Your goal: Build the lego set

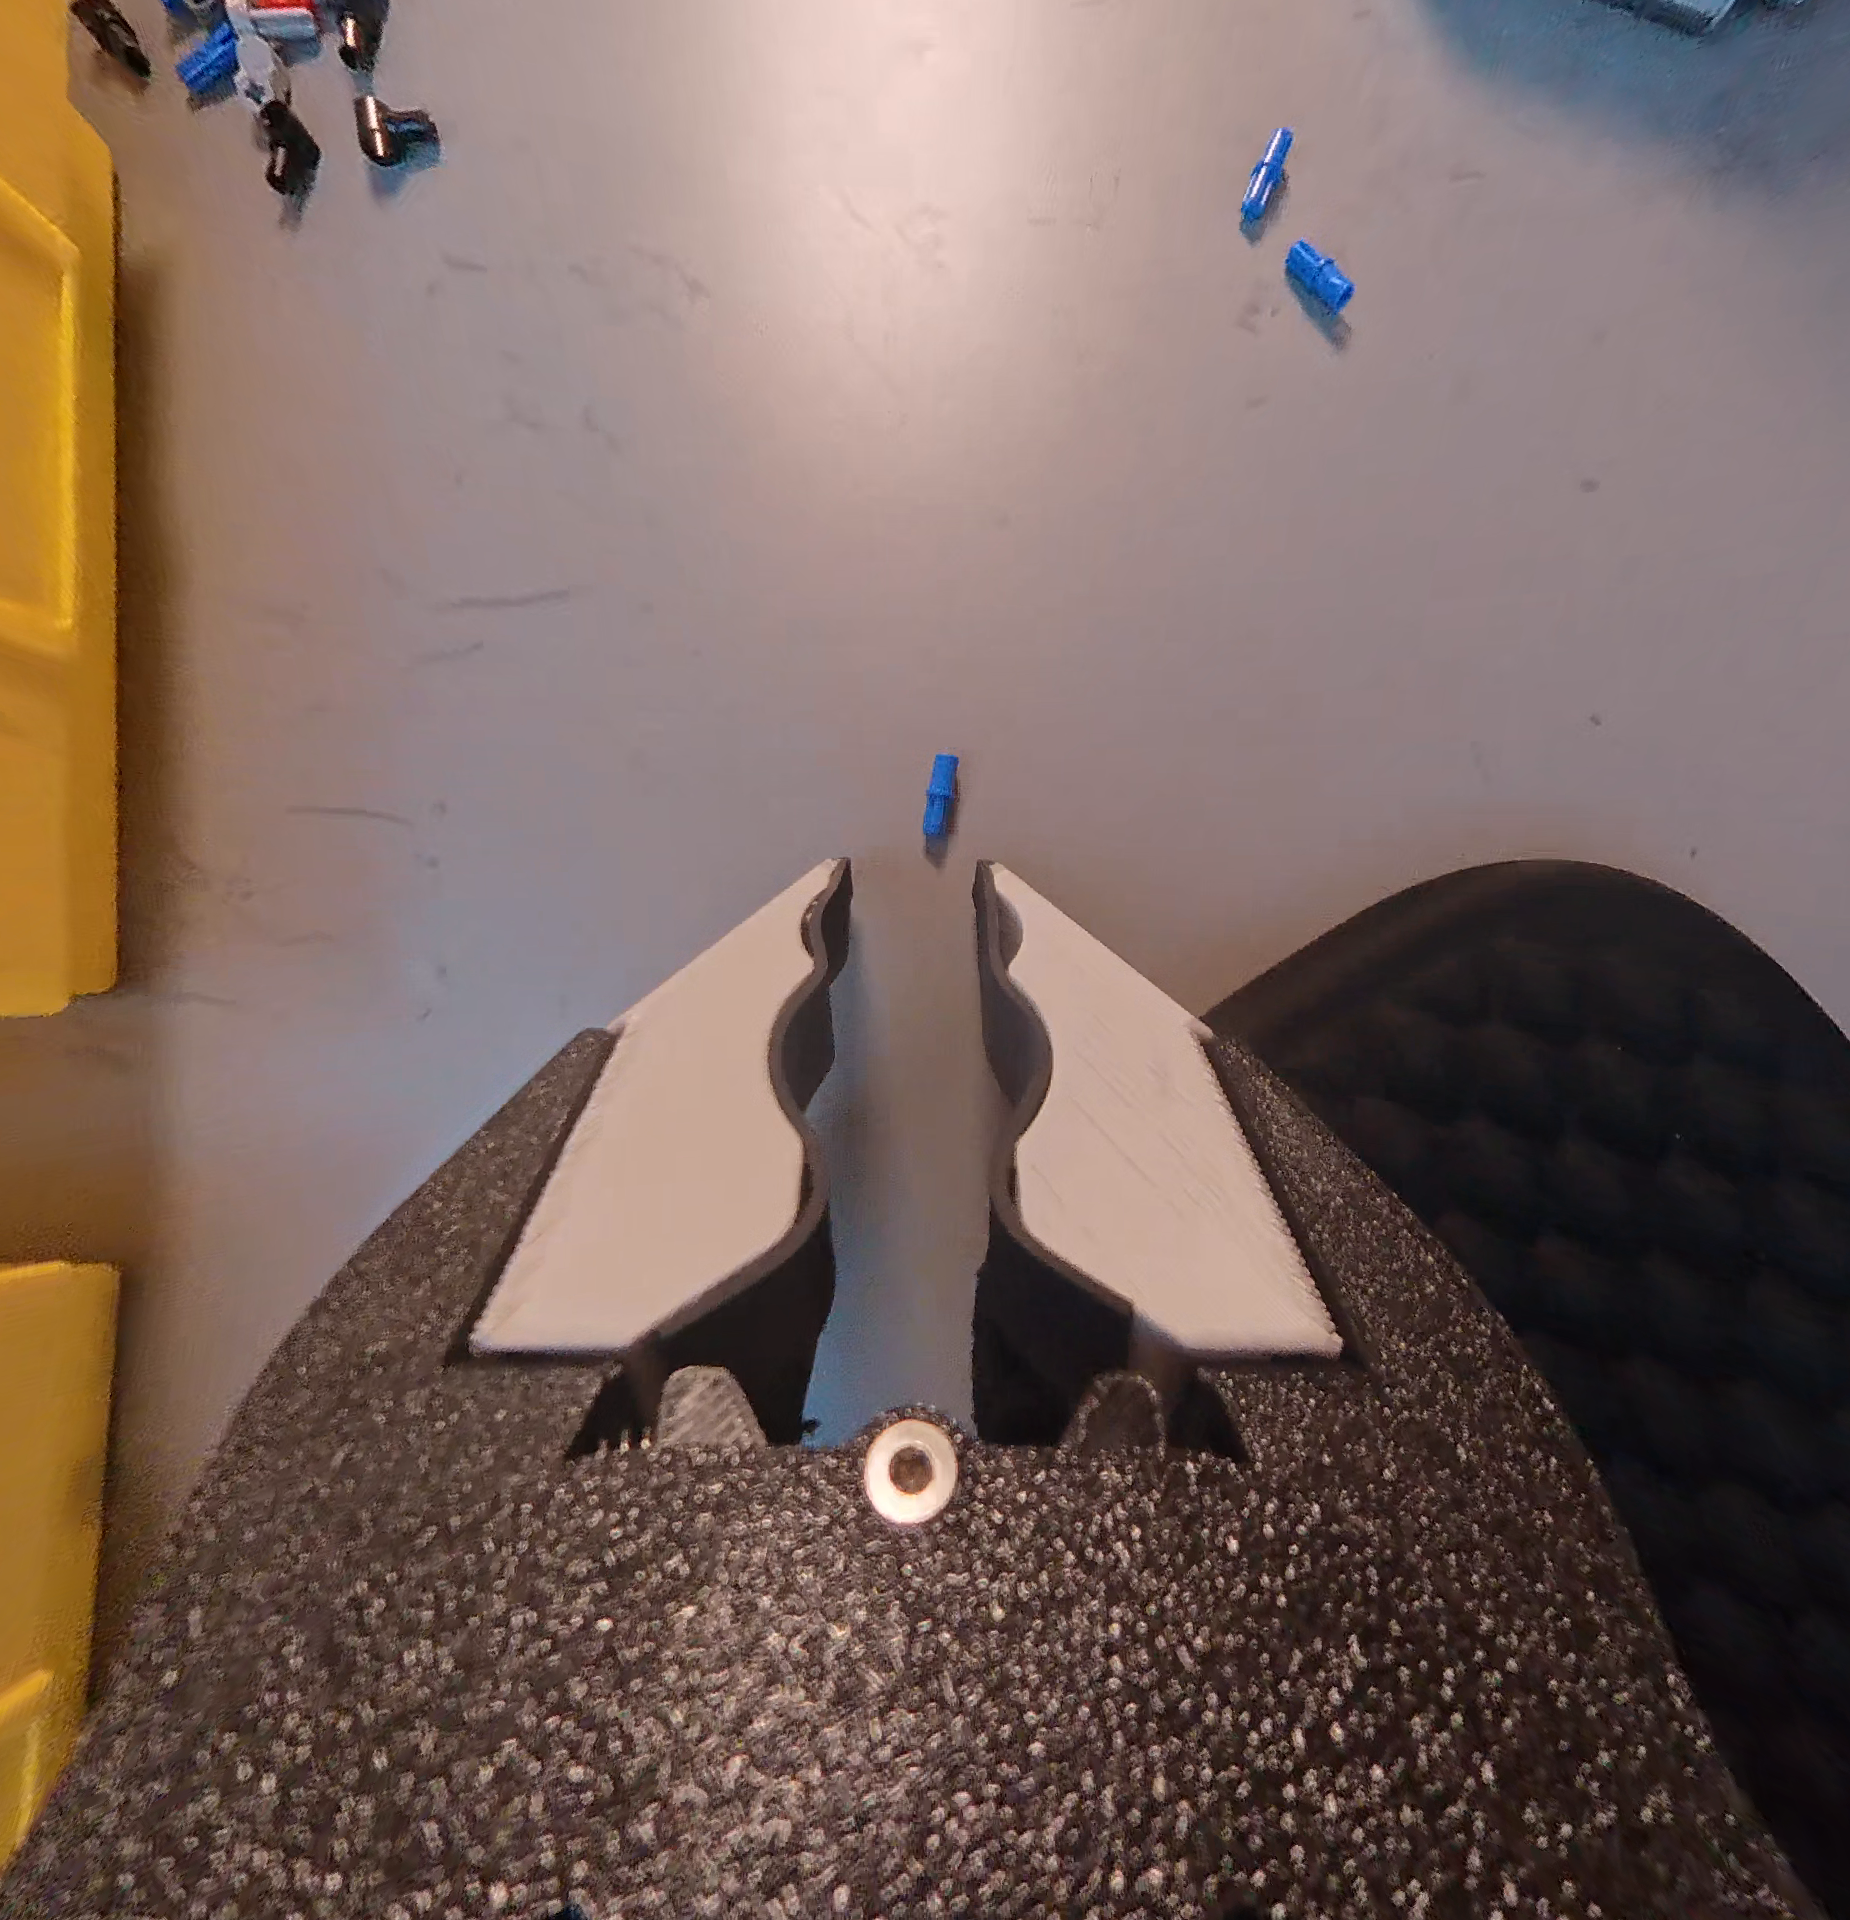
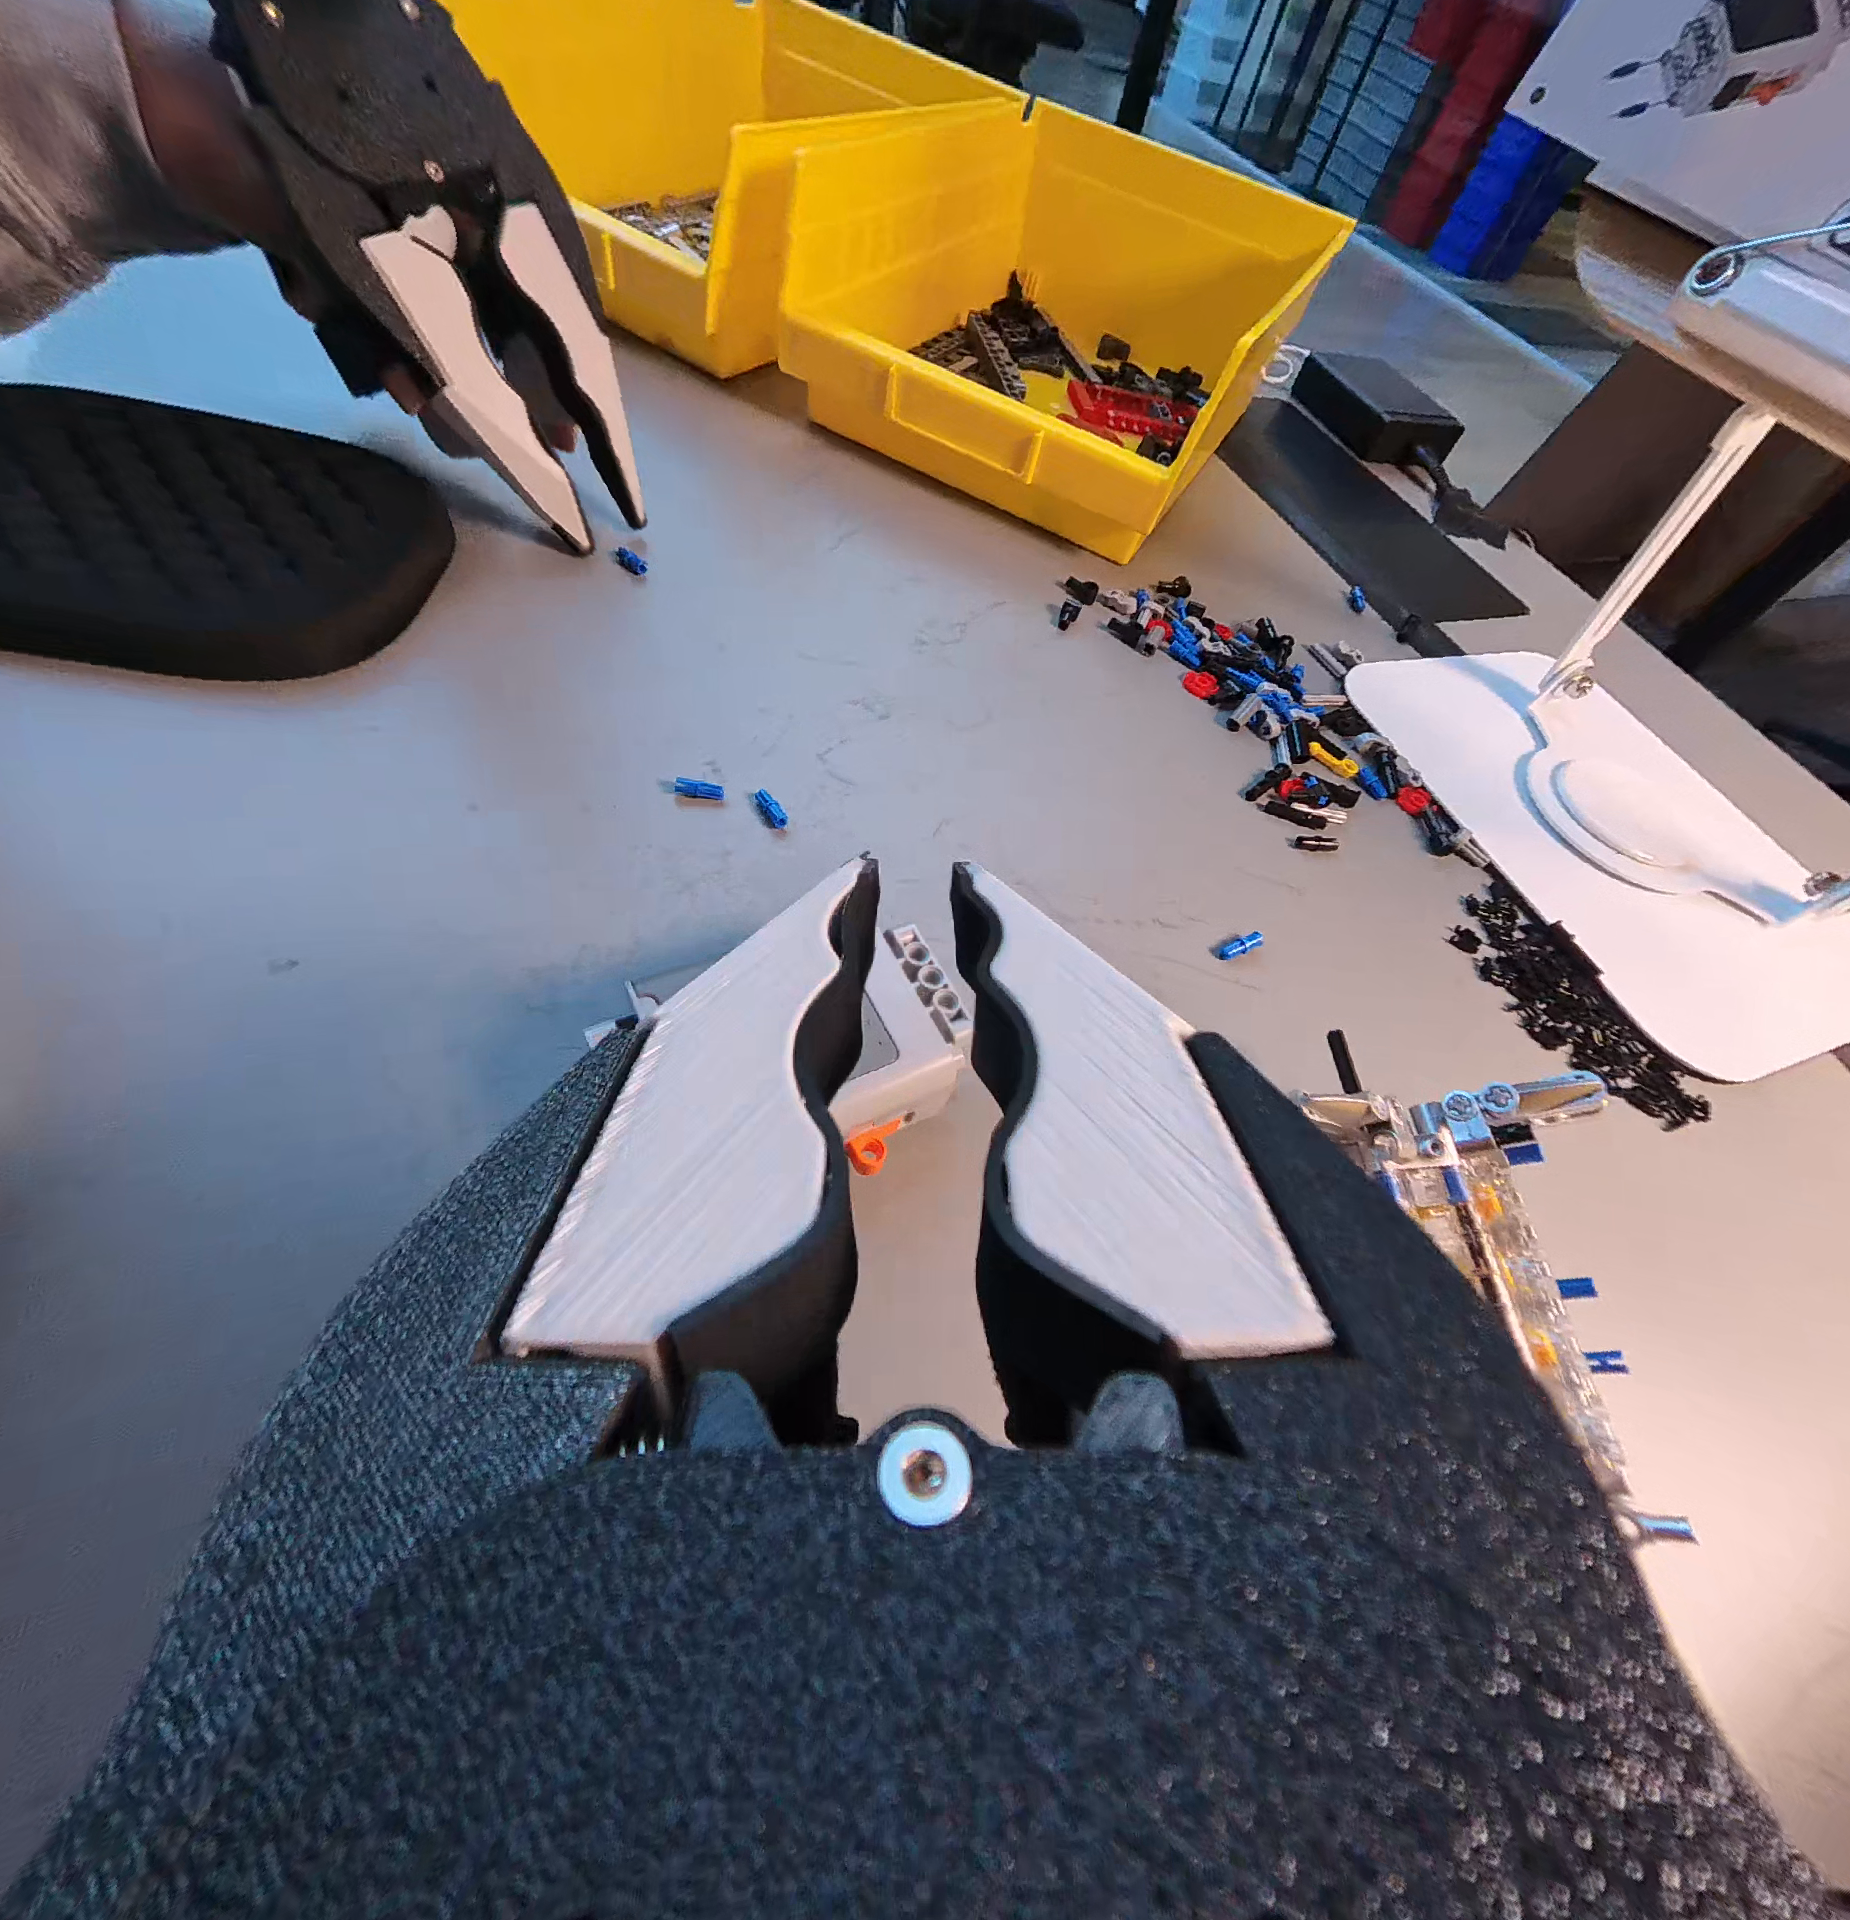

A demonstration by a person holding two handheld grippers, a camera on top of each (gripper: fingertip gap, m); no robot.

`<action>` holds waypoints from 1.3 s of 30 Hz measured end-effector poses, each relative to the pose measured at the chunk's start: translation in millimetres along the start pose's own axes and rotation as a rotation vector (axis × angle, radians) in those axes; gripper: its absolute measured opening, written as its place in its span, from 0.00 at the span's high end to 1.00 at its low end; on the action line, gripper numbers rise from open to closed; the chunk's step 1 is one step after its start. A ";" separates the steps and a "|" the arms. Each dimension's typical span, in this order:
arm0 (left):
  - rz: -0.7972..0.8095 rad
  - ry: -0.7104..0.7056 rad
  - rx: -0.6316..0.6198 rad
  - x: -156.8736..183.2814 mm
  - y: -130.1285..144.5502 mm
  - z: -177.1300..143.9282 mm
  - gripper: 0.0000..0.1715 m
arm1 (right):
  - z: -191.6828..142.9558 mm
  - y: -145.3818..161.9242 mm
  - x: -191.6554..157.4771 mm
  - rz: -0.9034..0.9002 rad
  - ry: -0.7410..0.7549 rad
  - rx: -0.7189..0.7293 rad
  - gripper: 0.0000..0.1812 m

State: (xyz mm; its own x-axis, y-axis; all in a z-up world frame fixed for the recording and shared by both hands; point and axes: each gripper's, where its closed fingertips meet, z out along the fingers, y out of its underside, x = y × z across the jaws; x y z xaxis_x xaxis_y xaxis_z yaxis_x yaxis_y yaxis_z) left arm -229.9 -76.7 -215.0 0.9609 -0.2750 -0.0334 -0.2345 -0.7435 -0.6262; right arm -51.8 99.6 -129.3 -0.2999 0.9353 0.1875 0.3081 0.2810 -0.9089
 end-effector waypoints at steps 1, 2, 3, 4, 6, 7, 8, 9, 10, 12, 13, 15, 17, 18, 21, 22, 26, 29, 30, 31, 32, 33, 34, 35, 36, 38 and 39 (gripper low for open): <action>0.001 0.018 -0.002 -0.2 -1.2 2.0 0.88 | -1.0 0.8 0.0 -0.004 0.004 -0.002 0.93; 0.005 0.035 -0.007 0.4 -2.9 3.7 0.89 | -2.2 2.1 0.5 -0.003 0.010 -0.003 0.93; 0.009 0.049 -0.013 1.5 -4.6 5.4 0.89 | -3.4 3.6 1.2 0.002 0.017 -0.003 0.93; 0.014 0.057 -0.018 2.2 -6.4 7.0 0.91 | -4.5 5.4 1.9 0.012 0.022 -0.001 0.93; 0.008 0.057 -0.020 1.8 -10.4 10.5 0.93 | -6.0 8.9 3.4 0.028 0.034 0.000 0.93; -0.003 0.054 -0.022 1.0 -12.1 11.9 0.94 | -6.2 10.4 4.0 0.030 0.038 -0.002 0.93; -0.013 0.052 -0.024 0.0 -13.1 13.0 0.97 | -6.1 10.9 4.1 0.028 0.040 -0.004 0.93; -0.026 0.055 -0.029 -0.2 -13.8 13.6 0.97 | -5.9 10.6 3.9 0.026 0.039 -0.003 0.93; -0.042 0.058 -0.036 -0.5 -14.6 14.1 0.97 | -5.5 9.2 3.4 0.026 0.036 0.002 0.93; -0.071 0.052 -0.020 -1.3 -20.7 16.1 0.98 | -4.8 4.2 1.0 0.030 0.027 0.025 0.93; -0.091 0.078 0.035 3.6 -32.0 16.6 0.98 | -4.4 0.3 -1.4 0.031 0.019 0.045 0.93; -0.180 0.187 0.242 21.5 -74.6 12.6 0.98 | -3.1 -13.2 -7.6 0.021 0.007 0.112 0.93; -0.305 0.318 0.481 36.9 -125.1 4.6 0.98 | -0.2 -35.8 -14.6 -0.019 0.011 0.198 0.90; -0.373 0.414 0.587 45.8 -148.9 0.0 0.98 | 1.4 -48.4 -17.4 -0.056 0.029 0.237 0.88; -0.578 0.767 0.809 70.9 -208.7 -12.9 0.98 | 7.3 -72.2 -18.7 -0.187 0.131 0.279 0.85; -0.631 0.877 0.855 77.6 -224.3 -15.9 0.98 | 7.8 -76.8 -16.6 -0.226 0.175 0.284 0.85; -0.726 1.112 0.913 104.2 -263.7 -8.5 0.98 | 2.1 -80.0 7.4 -0.338 0.415 0.246 0.85; -0.787 1.189 0.934 112.2 -275.7 -1.6 0.98 | -4.5 -76.1 15.0 -0.382 0.492 0.233 0.86; -0.808 1.205 0.935 111.7 -276.4 0.7 0.98 | -5.5 -74.0 16.4 -0.385 0.500 0.229 0.87; -0.830 1.211 0.940 110.1 -275.8 3.0 0.98 | -6.9 -73.2 17.6 -0.384 0.509 0.236 0.88; -0.849 1.214 0.945 108.3 -274.3 4.8 0.98 | -6.6 -72.0 17.5 -0.386 0.507 0.238 0.89; -0.864 1.220 0.945 107.4 -272.6 6.4 0.98 | -4.9 -70.3 16.8 -0.395 0.499 0.231 0.89; -0.877 1.222 0.945 106.6 -270.7 7.9 0.98 | -2.9 -68.9 16.3 -0.406 0.495 0.224 0.89; -0.889 1.224 0.945 105.7 -269.0 8.9 0.98 | -1.4 -68.1 15.6 -0.414 0.492 0.224 0.89; -0.898 1.229 0.945 105.1 -267.7 9.4 0.98 | -0.3 -67.6 15.1 -0.413 0.487 0.226 0.89; -0.907 1.228 0.940 104.0 -265.6 10.9 0.98 | 1.1 -65.8 14.9 -0.402 0.476 0.228 0.90; -0.908 1.230 0.937 103.9 -264.8 11.3 0.98 | 0.9 -65.9 14.4 -0.405 0.474 0.234 0.90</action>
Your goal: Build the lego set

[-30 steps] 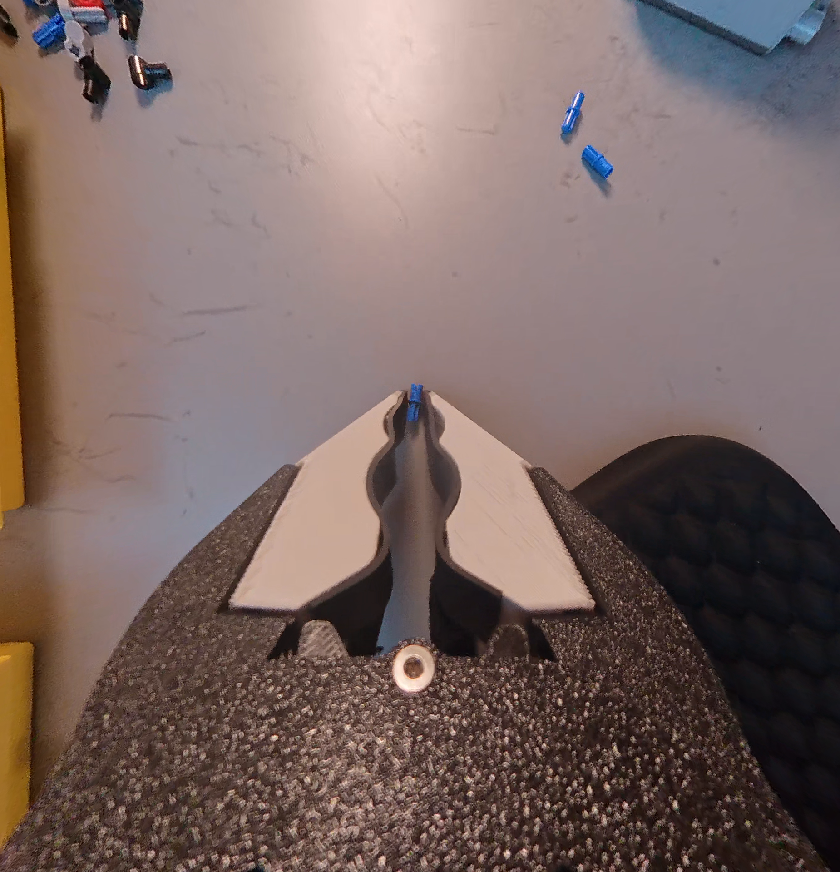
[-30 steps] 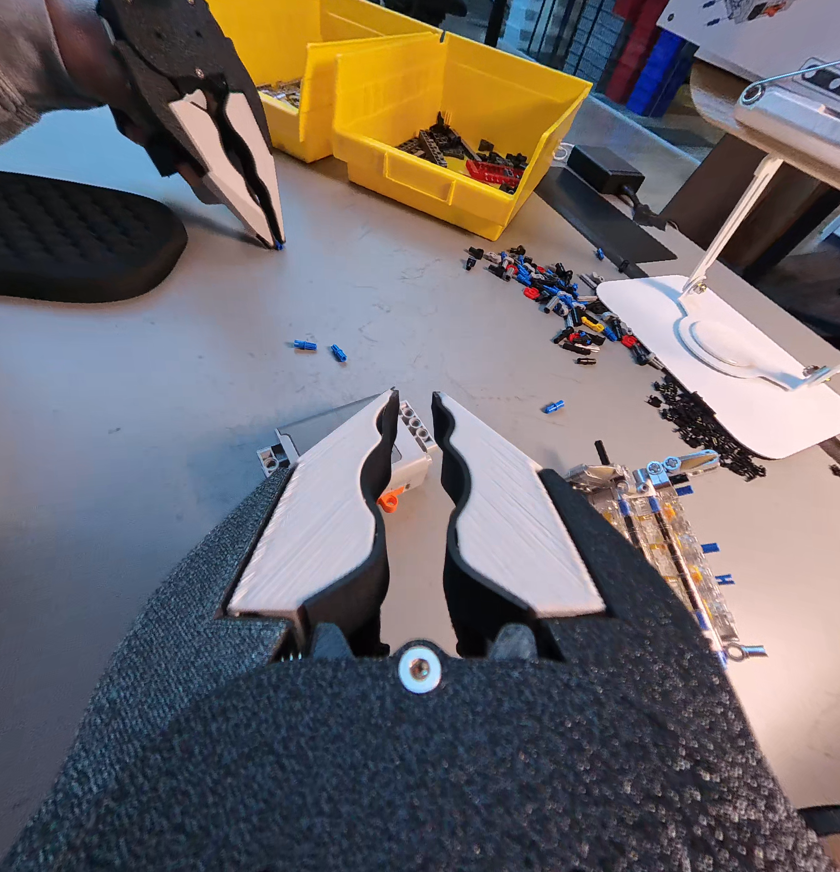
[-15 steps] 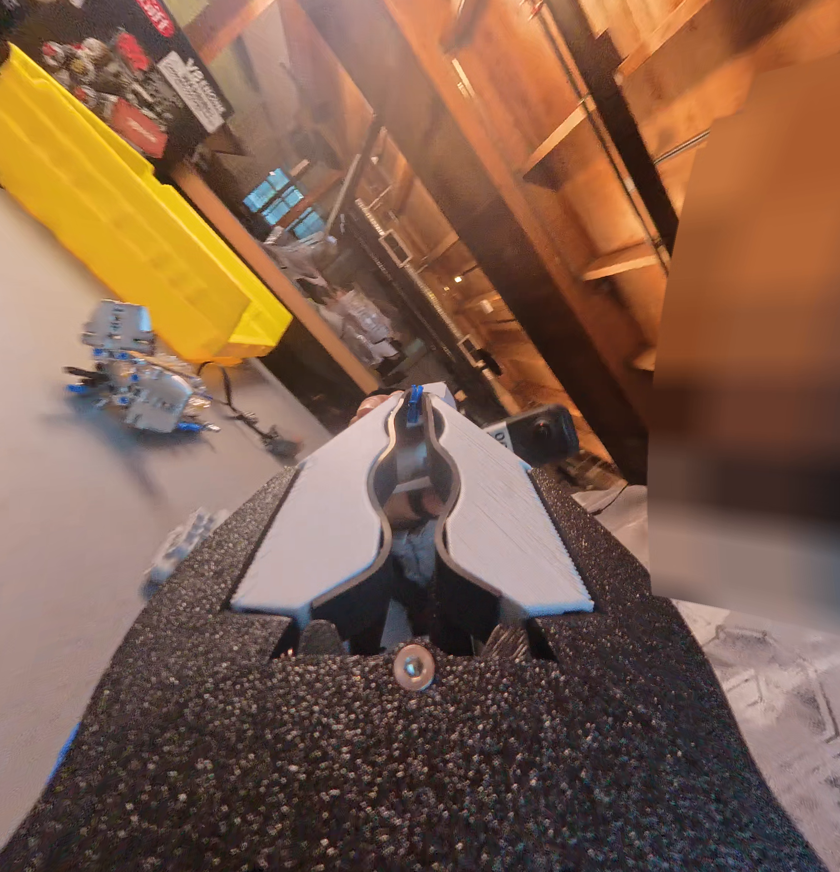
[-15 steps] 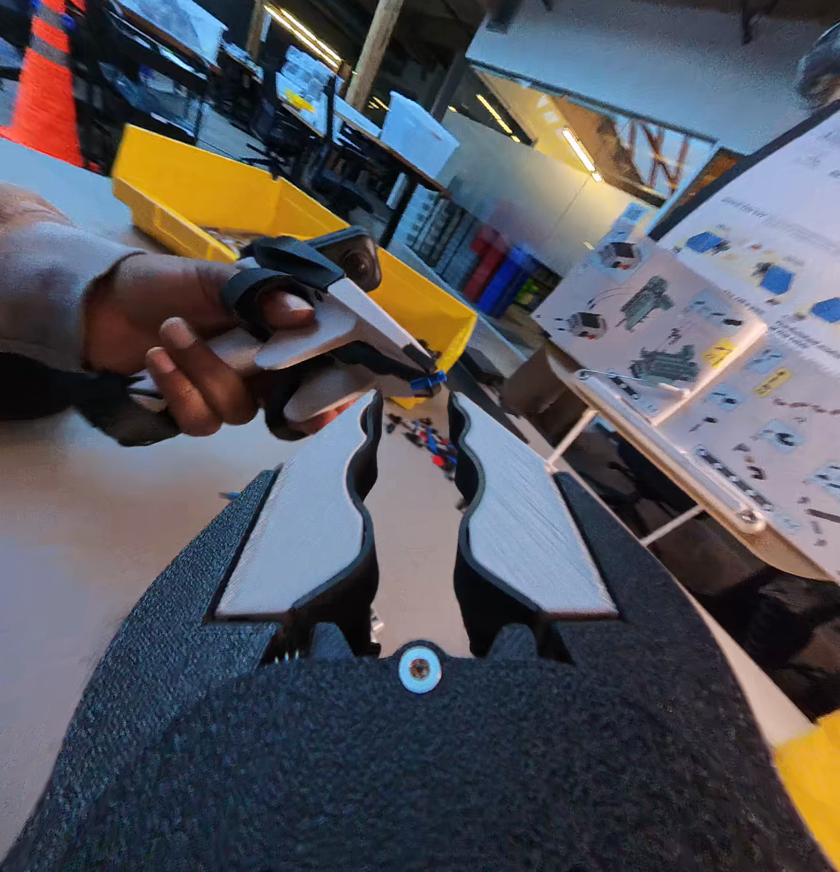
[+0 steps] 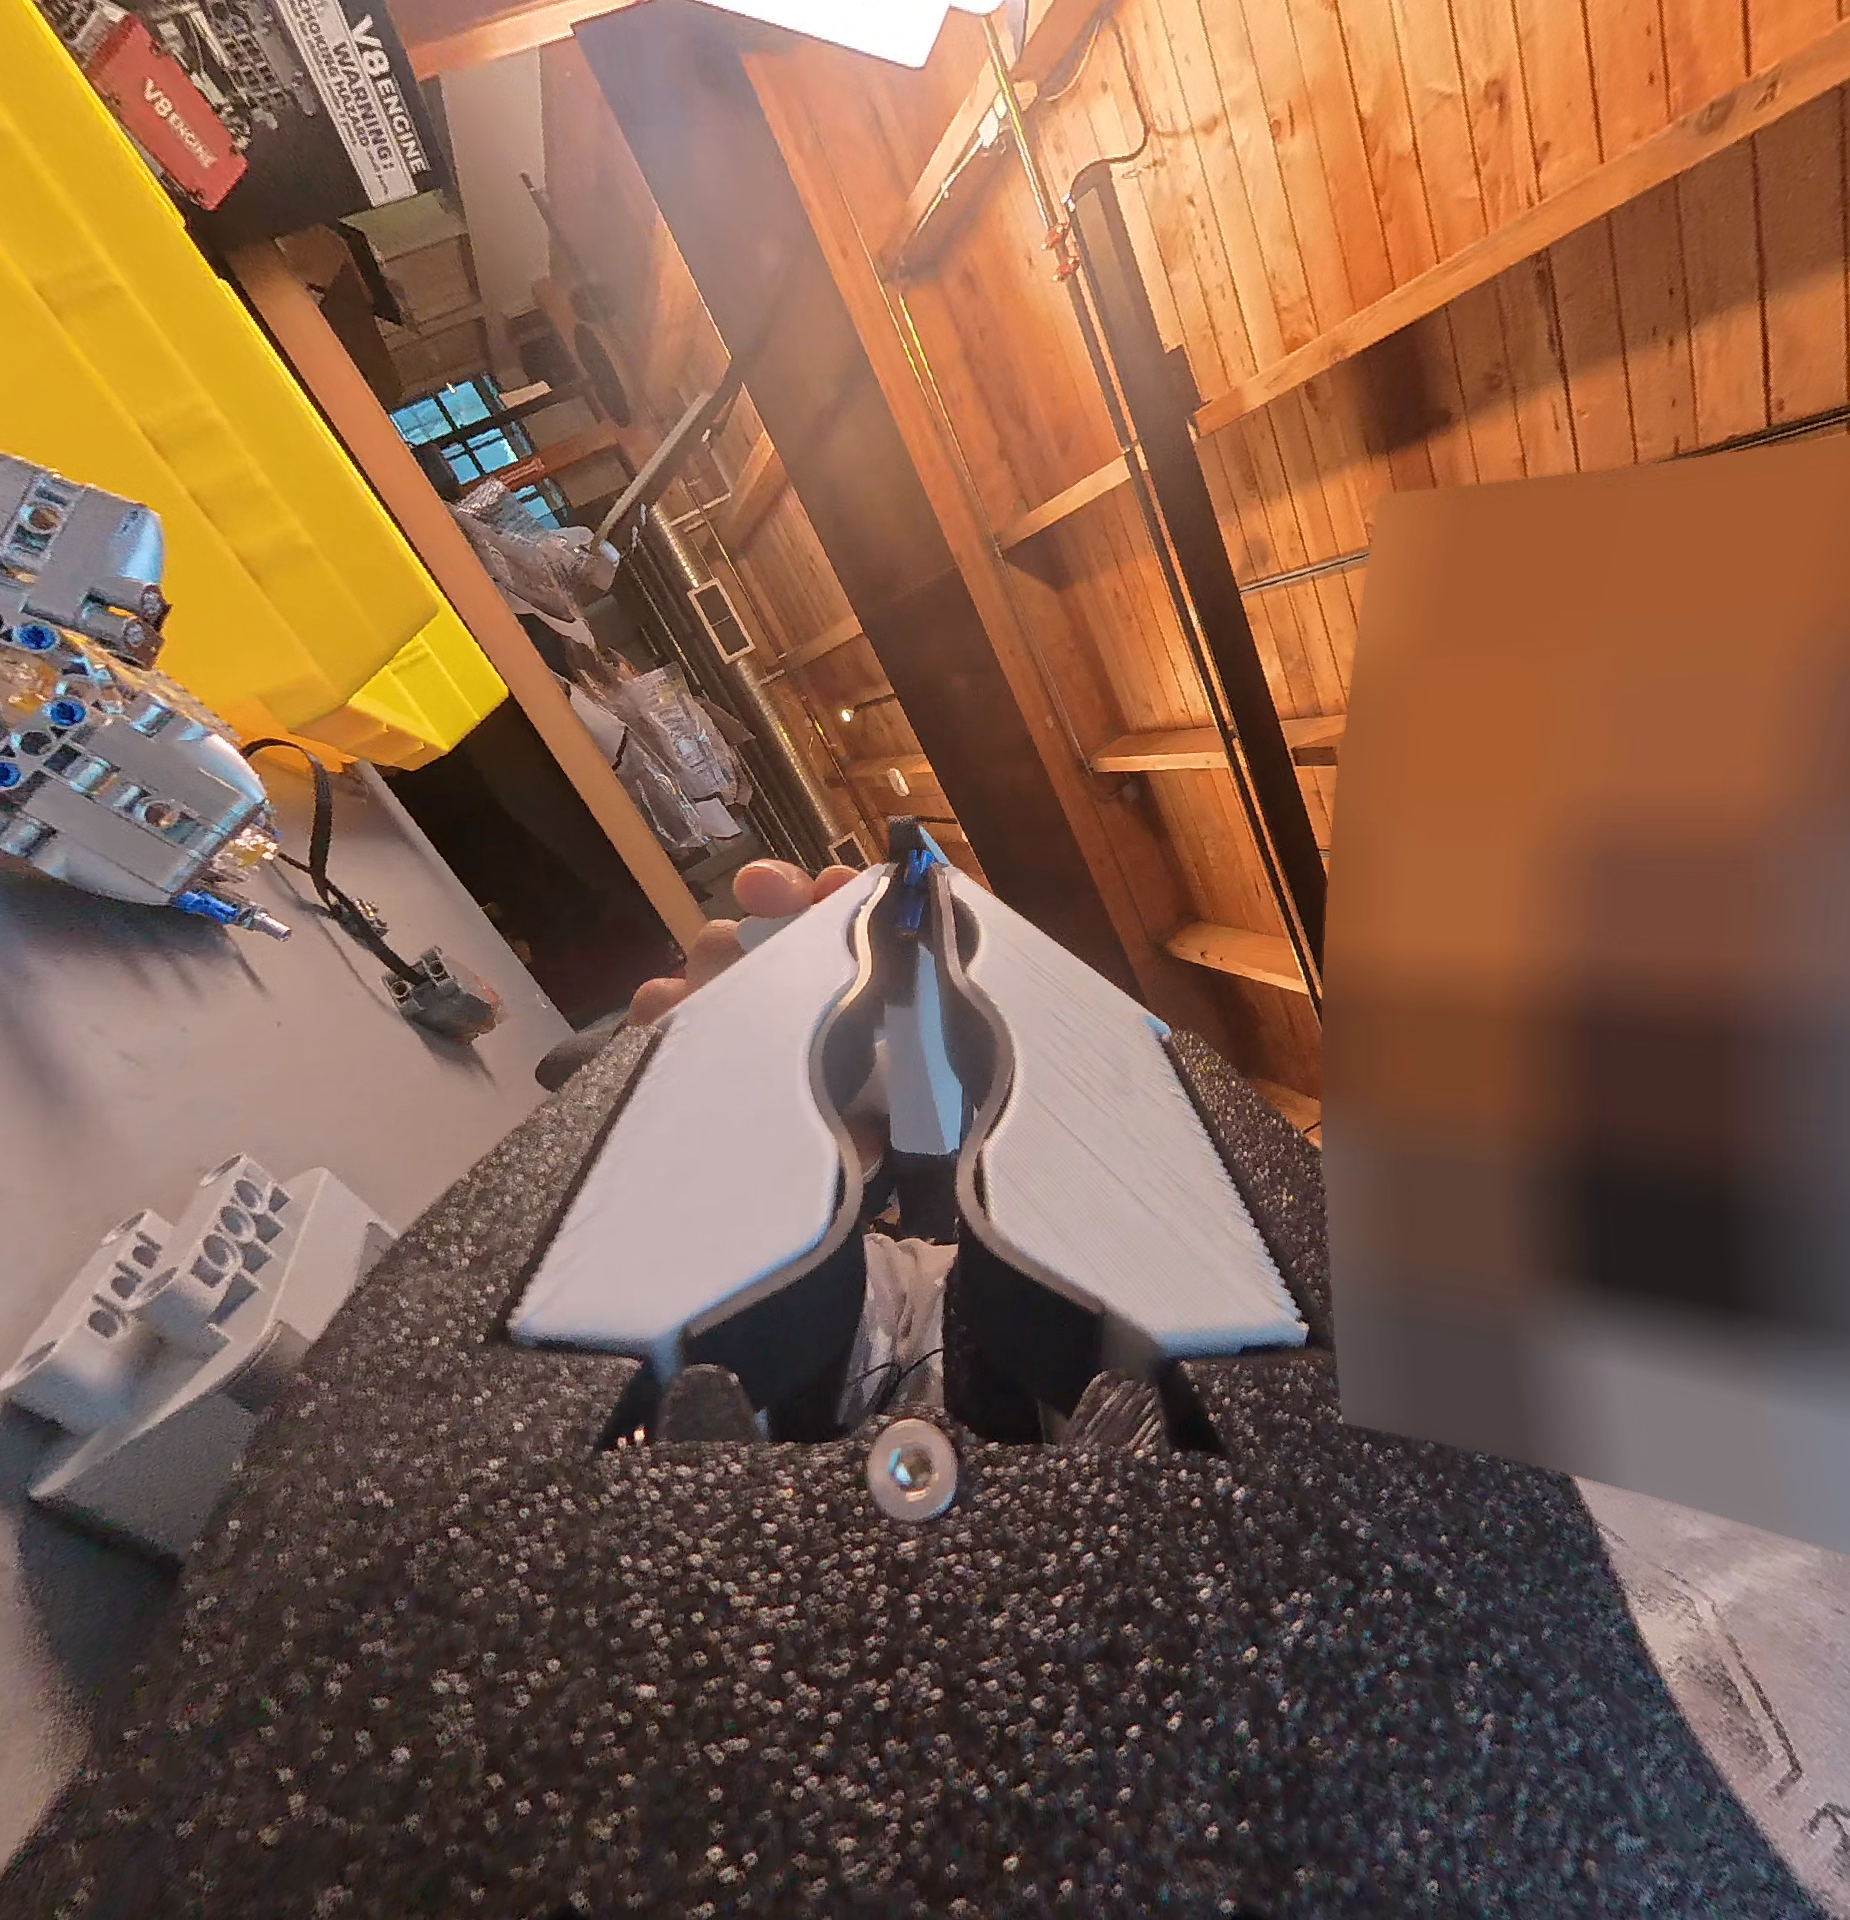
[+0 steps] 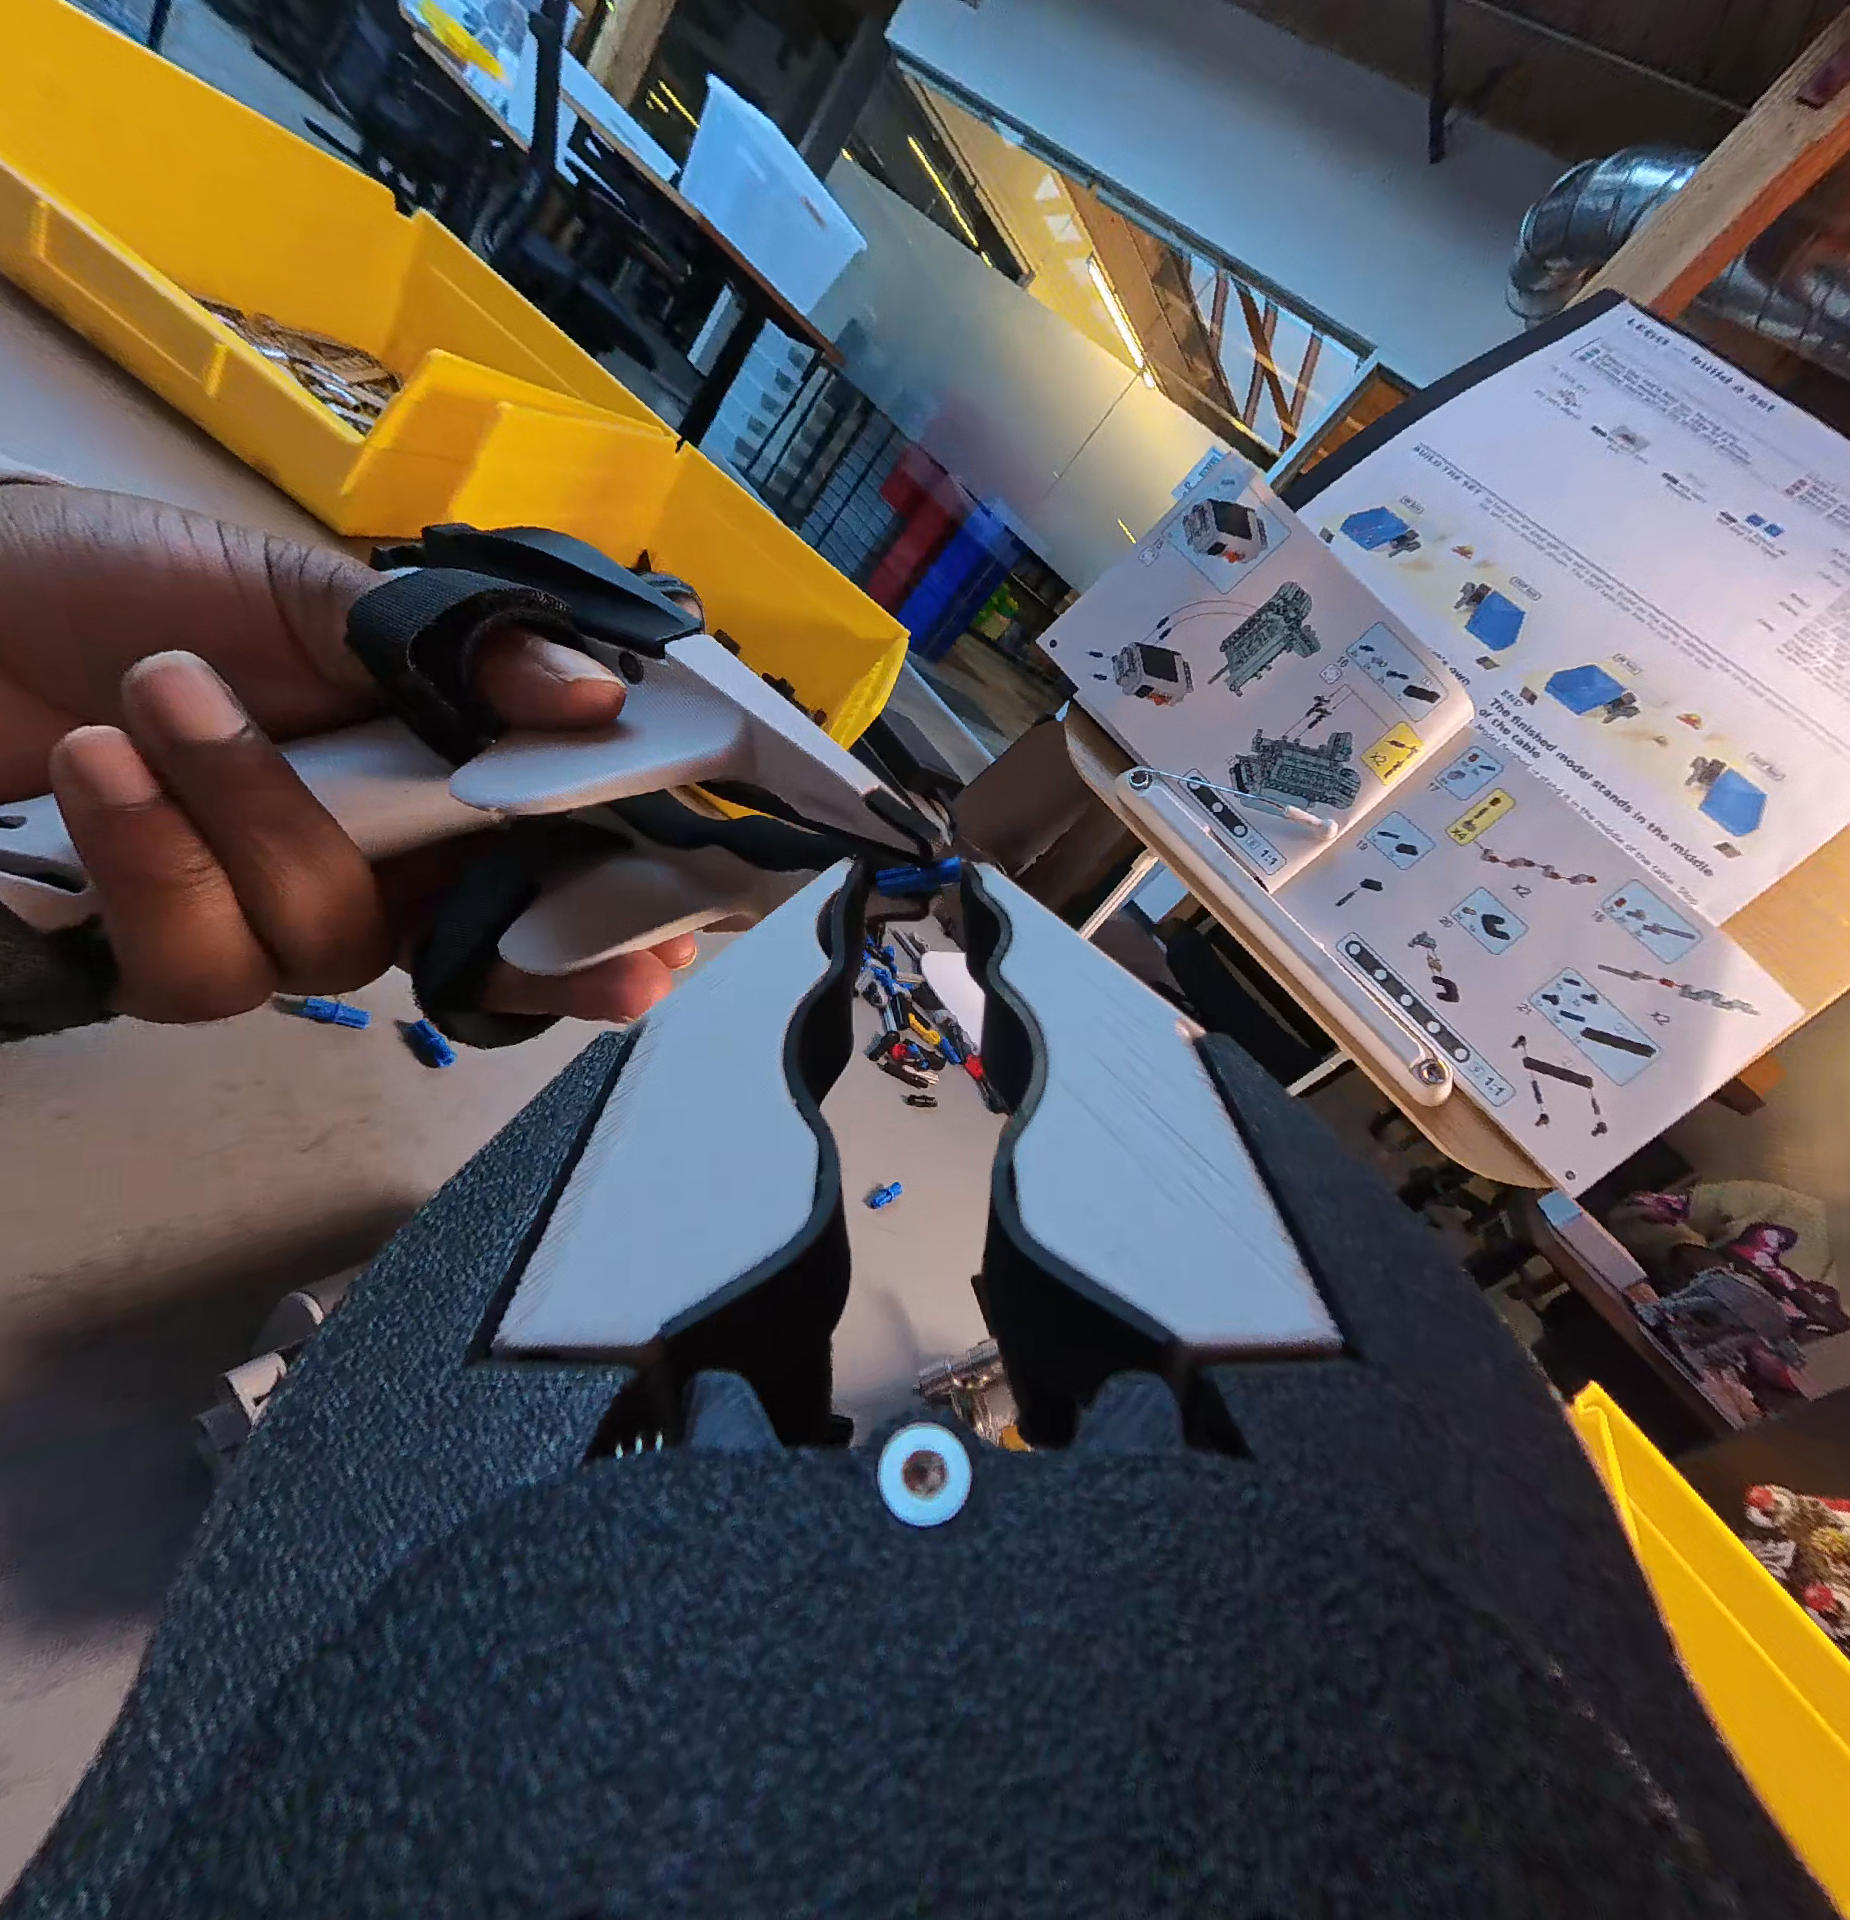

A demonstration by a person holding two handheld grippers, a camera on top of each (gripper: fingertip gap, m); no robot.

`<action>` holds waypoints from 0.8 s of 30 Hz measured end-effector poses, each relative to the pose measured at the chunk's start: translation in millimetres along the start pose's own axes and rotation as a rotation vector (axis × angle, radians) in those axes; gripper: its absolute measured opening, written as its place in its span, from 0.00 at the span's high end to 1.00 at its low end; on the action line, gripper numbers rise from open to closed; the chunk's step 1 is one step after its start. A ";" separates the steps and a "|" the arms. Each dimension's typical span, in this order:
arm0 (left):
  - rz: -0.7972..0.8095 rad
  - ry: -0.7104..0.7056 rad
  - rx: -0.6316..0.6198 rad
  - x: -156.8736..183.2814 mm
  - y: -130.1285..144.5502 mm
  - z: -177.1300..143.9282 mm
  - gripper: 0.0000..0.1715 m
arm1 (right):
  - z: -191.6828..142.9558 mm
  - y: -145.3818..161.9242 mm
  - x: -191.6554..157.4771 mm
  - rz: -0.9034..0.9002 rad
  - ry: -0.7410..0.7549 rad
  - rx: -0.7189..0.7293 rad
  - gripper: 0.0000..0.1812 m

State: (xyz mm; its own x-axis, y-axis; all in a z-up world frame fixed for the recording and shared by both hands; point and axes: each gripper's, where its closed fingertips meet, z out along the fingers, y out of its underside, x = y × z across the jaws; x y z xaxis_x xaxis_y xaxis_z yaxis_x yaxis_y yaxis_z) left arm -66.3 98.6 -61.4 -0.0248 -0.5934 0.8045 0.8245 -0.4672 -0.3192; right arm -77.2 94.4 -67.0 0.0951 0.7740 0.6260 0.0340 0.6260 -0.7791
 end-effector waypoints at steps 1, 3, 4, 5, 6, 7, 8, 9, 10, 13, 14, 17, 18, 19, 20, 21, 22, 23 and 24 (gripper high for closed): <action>-0.007 0.004 -0.003 0.1 0.3 -0.7 0.98 | -0.5 -0.4 -0.3 -0.004 -0.003 0.008 0.91; -0.014 0.000 -0.012 -1.3 1.6 -2.3 0.98 | -1.3 1.3 -2.7 0.006 -0.033 0.013 0.91; -0.012 -0.007 -0.020 -2.6 2.7 -3.4 0.98 | -1.8 2.5 -4.3 0.024 -0.054 0.016 0.91; -0.010 -0.011 -0.030 -3.4 3.9 -4.3 0.98 | -2.5 2.9 -5.7 0.044 -0.071 0.024 0.91; -0.009 -0.014 -0.040 -3.6 5.2 -4.8 0.98 | -3.1 2.8 -6.7 0.067 -0.086 0.032 0.91; -0.005 -0.015 -0.050 -3.3 6.2 -5.2 0.98 | -3.9 2.3 -7.6 0.092 -0.102 0.041 0.91; 0.002 -0.017 -0.061 -2.8 7.3 -5.5 0.98 | -4.7 1.7 -8.2 0.119 -0.120 0.050 0.91; 0.009 -0.019 -0.071 -2.5 8.3 -5.6 0.98 | -5.4 1.4 -8.7 0.146 -0.140 0.057 0.91; 0.016 -0.024 -0.081 -2.5 9.3 -5.7 0.98 | -6.1 1.7 -9.7 0.177 -0.166 0.062 0.92; 0.043 -0.056 -0.142 -6.0 16.0 -7.2 0.97 | -11.1 5.3 -16.7 0.296 -0.299 0.061 0.91; 0.054 -0.067 -0.173 -7.3 19.7 -7.4 0.97 | -14.0 6.2 -19.9 0.327 -0.346 0.059 0.91; 0.102 -0.097 -0.259 -9.9 31.0 -7.3 0.97 | -22.2 8.1 -26.7 0.341 -0.430 0.056 0.91; 0.102 -0.095 -0.278 -9.4 33.7 -7.2 0.97 | -24.1 7.6 -27.5 0.338 -0.442 0.058 0.91; 0.095 -0.091 -0.292 -8.7 35.7 -7.2 0.97 | -25.2 7.0 -28.3 0.335 -0.453 0.061 0.91; 0.087 -0.086 -0.305 -8.1 37.5 -7.4 0.97 | -26.3 6.6 -29.7 0.332 -0.465 0.060 0.91; 0.080 -0.086 -0.320 -8.2 39.6 -8.0 0.97 | -27.5 6.9 -31.9 0.331 -0.483 0.057 0.91; 0.073 -0.088 -0.336 -8.5 42.1 -8.7 0.97 | -28.7 7.1 -33.7 0.338 -0.504 0.055 0.91; 0.065 -0.089 -0.350 -8.4 44.4 -9.2 0.97 | -30.3 7.0 -35.1 0.353 -0.524 0.056 0.91; 0.058 -0.089 -0.361 -8.2 46.4 -9.2 0.97 | -31.5 7.1 -35.6 0.367 -0.540 0.058 0.91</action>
State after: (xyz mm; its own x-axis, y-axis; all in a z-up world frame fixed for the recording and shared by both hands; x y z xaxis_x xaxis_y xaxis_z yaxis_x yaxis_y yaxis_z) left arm -33.0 75.7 -87.4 0.0779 -0.5739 0.8152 0.5705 -0.6449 -0.5085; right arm -49.0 68.2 -95.9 -0.4232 0.8678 0.2603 0.0395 0.3047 -0.9516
